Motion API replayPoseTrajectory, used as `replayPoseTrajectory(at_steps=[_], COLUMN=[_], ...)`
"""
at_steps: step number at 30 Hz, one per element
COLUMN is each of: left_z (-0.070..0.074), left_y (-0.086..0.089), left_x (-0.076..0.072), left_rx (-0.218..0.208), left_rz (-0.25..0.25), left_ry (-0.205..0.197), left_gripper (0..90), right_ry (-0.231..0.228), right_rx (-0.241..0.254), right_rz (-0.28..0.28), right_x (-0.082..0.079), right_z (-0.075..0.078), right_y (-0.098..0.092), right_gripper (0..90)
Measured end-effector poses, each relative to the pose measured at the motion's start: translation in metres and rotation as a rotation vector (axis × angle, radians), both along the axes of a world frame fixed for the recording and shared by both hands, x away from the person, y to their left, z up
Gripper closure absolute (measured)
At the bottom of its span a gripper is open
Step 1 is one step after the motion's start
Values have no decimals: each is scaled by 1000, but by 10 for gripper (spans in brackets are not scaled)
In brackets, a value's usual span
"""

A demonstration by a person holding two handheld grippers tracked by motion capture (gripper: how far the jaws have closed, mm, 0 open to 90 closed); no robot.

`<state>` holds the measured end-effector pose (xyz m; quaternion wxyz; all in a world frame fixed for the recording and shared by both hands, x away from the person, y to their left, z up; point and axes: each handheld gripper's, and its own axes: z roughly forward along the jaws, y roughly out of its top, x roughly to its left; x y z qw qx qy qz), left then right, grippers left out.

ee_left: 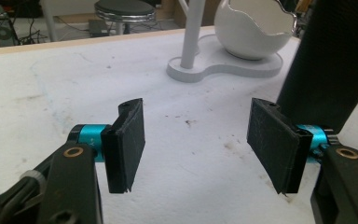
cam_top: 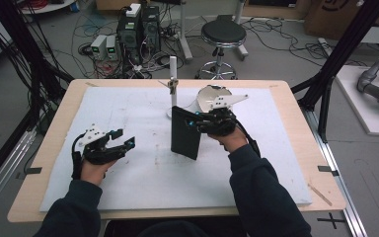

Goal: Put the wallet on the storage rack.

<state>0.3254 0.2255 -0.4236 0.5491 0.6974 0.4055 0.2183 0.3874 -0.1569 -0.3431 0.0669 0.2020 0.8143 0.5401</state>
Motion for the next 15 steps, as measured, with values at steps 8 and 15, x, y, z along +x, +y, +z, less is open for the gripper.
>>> replayPoseTrajectory(at_steps=[8, 15], left_z=[-1, -2], left_y=[0, -1], left_x=[0, 0], left_rx=[4, 4], left_rz=[0, -8], left_ry=[-1, 5], left_gripper=[367, 371], right_ry=[-28, -47], right_rx=[-73, -91], right_rz=[19, 22], right_x=[-4, -2], right_z=[-6, 1], right_y=[19, 14], right_gripper=[683, 739])
